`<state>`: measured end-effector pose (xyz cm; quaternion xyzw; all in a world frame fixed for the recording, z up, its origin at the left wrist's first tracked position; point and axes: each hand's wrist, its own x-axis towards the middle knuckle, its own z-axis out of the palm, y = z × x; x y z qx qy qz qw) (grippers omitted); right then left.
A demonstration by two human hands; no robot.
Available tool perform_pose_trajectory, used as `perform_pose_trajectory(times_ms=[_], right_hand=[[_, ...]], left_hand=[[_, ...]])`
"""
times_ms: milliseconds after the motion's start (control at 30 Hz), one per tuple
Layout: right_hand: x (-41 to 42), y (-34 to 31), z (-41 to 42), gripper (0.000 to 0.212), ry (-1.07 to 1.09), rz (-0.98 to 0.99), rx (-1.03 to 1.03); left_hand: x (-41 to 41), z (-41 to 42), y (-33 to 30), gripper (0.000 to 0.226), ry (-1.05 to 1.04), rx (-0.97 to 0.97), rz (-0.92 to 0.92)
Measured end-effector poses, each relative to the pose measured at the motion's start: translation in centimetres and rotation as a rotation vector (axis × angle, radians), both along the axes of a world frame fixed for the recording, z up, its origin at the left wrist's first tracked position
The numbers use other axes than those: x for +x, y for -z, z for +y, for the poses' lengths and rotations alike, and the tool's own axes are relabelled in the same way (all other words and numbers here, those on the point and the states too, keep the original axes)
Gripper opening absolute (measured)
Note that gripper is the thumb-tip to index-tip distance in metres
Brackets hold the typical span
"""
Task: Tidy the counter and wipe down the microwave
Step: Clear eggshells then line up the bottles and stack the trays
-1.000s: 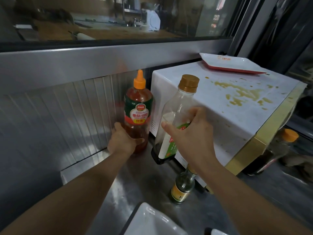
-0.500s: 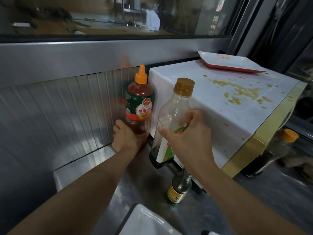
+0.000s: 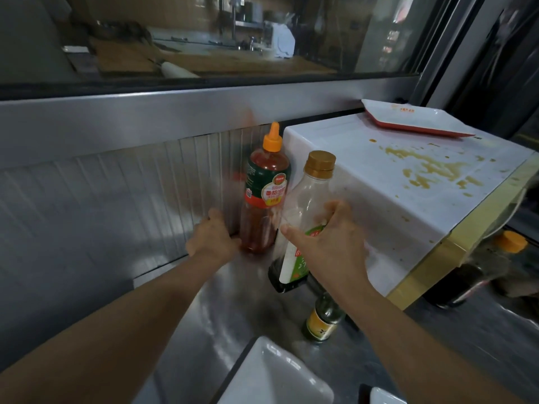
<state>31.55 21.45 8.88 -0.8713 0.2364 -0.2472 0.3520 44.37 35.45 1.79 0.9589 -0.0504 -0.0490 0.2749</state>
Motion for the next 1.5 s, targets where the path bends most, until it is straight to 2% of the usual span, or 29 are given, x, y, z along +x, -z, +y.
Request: perform_pose_trajectory(times_ms=[100, 233, 367, 600, 700, 767, 833, 933, 1000, 1133, 1500], right_hand=[[0.9, 1.0, 1.9, 0.064, -0.036, 0.022, 0.014], [2.6, 3.1, 4.5, 0.057, -0.099, 0.029, 0.07], [4.9, 5.2, 6.9, 0.071, -0.129, -0.007, 0.101], [7.0, 7.0, 9.0, 0.073, -0.127, -0.12, 0.103], [6.6, 7.1, 8.9, 0.077, -0.19, -0.142, 0.165], [6.0, 7.5, 8.6, 0.086, -0.22, -0.119, 0.203], [5.1, 8.6, 8.4, 0.092, -0.182, 0.0, 0.191], [4.5, 10.9, 8.4, 0.082, -0.121, 0.255, 0.127], [4.9, 12.3, 8.5, 0.069, -0.13, 0.3, 0.146], [6.4, 13.9, 8.9, 0.054, -0.058, 0.222, 0.158], [10.4, 14.4, 9.4, 0.053, 0.024, 0.17, 0.151]], left_hand=[[-0.9, 3.1, -0.8, 0.056, 0.066, 0.157, -0.081], [-1.3, 6.9, -1.2, 0.05, 0.094, 0.25, -0.117], [-1.5, 10.0, -0.7, 0.049, 0.106, 0.259, -0.136], [-2.1, 12.9, 0.3, 0.046, 0.137, 0.226, -0.151], [-2.4, 13.0, 0.3, 0.046, 0.147, 0.229, -0.162], [-2.6, 12.8, 0.3, 0.045, 0.155, 0.231, -0.162], [-2.6, 12.6, 0.3, 0.046, 0.168, 0.239, -0.167], [-2.7, 12.2, 0.6, 0.046, 0.168, 0.254, -0.174], [-2.6, 12.0, 1.2, 0.045, 0.169, 0.263, -0.171], [-2.1, 11.9, 2.2, 0.044, 0.177, 0.27, -0.174], [-1.3, 11.3, 3.2, 0.044, 0.175, 0.233, -0.184]])
